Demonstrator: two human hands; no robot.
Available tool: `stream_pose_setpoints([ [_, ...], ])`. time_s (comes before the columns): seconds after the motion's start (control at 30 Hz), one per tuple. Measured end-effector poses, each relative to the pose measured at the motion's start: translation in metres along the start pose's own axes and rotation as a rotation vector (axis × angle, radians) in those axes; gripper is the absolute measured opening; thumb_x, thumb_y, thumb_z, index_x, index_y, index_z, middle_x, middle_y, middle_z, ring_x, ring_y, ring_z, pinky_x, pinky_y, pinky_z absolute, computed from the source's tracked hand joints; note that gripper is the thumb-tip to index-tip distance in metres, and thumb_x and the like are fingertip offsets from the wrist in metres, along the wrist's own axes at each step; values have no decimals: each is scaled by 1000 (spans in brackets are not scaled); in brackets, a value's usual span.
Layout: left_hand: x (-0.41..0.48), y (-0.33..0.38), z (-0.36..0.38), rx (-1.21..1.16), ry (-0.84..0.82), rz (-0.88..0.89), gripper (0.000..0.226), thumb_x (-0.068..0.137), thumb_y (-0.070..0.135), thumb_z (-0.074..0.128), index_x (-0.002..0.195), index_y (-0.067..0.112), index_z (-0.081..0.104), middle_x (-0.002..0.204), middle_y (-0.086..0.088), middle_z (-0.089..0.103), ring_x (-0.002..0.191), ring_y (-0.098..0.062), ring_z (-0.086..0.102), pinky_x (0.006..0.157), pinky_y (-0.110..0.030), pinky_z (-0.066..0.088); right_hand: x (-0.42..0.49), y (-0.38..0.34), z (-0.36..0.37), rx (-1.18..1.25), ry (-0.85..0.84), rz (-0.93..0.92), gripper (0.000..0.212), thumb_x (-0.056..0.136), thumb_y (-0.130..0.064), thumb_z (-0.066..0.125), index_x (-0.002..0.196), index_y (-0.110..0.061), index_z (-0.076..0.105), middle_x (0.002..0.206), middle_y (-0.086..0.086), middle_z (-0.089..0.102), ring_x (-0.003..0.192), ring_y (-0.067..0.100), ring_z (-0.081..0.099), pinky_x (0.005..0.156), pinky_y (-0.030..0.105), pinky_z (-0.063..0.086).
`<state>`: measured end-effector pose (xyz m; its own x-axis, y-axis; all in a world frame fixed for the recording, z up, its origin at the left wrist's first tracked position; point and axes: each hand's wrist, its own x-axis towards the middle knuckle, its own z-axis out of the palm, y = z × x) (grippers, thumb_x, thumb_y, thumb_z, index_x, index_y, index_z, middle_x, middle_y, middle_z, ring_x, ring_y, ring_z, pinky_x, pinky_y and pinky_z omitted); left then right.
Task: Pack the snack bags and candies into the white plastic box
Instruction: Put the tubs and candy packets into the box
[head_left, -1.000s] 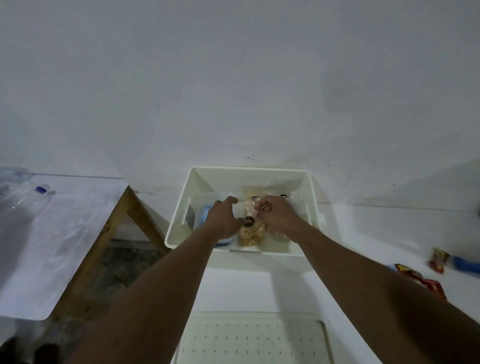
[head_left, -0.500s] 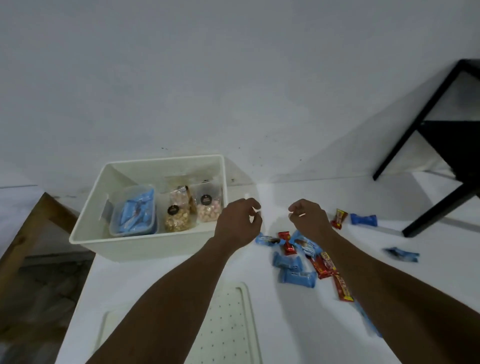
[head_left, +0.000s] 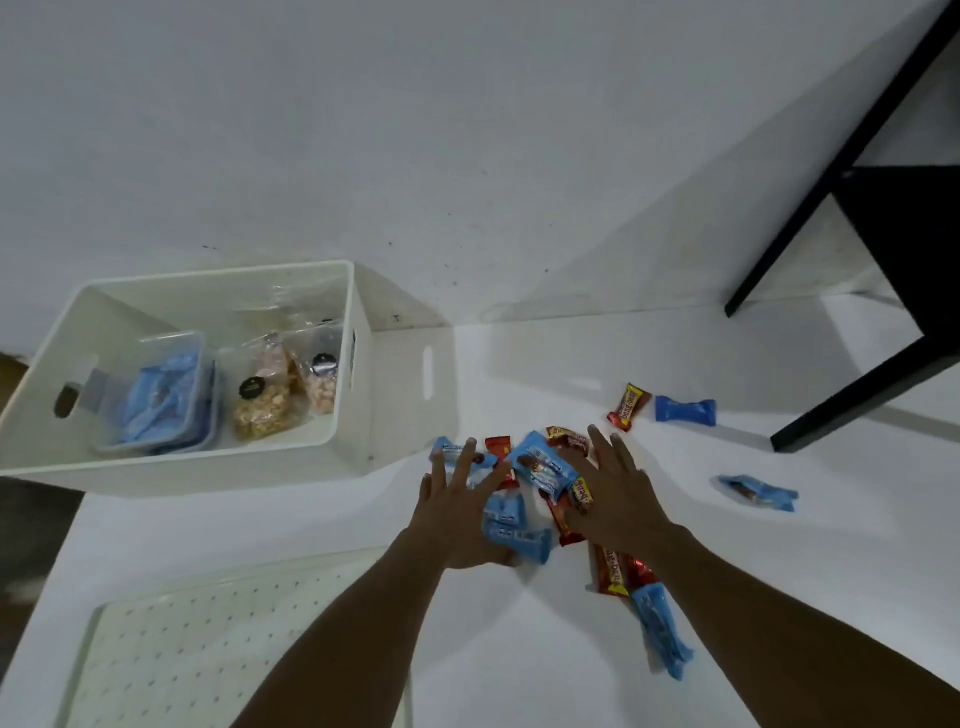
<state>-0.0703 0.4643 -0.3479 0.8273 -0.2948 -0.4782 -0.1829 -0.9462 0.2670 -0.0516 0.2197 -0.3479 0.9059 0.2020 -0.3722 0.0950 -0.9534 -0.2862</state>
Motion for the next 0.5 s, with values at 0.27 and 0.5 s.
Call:
stream_pose_setpoints([
  [0.27,42,5,15,70,5,-9,133,47,98,48,149,49,-21,160,-5,-35,140,-50,-35,113,-72,-1,34,17,22,-187,-40,-269,91,75,-86,30,150,-50,-7,163,4,-22,149,37,-18,114,69,5],
  [0.5,60,9,12,17,23,-35,109,64,93,47,148,57,-12,165,5,-22,146,-42,-29,115,-72,0,44,29,39,-53,145,-224,65,90,-65,35,150,-42,25,162,6,22,148,34,21,113,61,19],
])
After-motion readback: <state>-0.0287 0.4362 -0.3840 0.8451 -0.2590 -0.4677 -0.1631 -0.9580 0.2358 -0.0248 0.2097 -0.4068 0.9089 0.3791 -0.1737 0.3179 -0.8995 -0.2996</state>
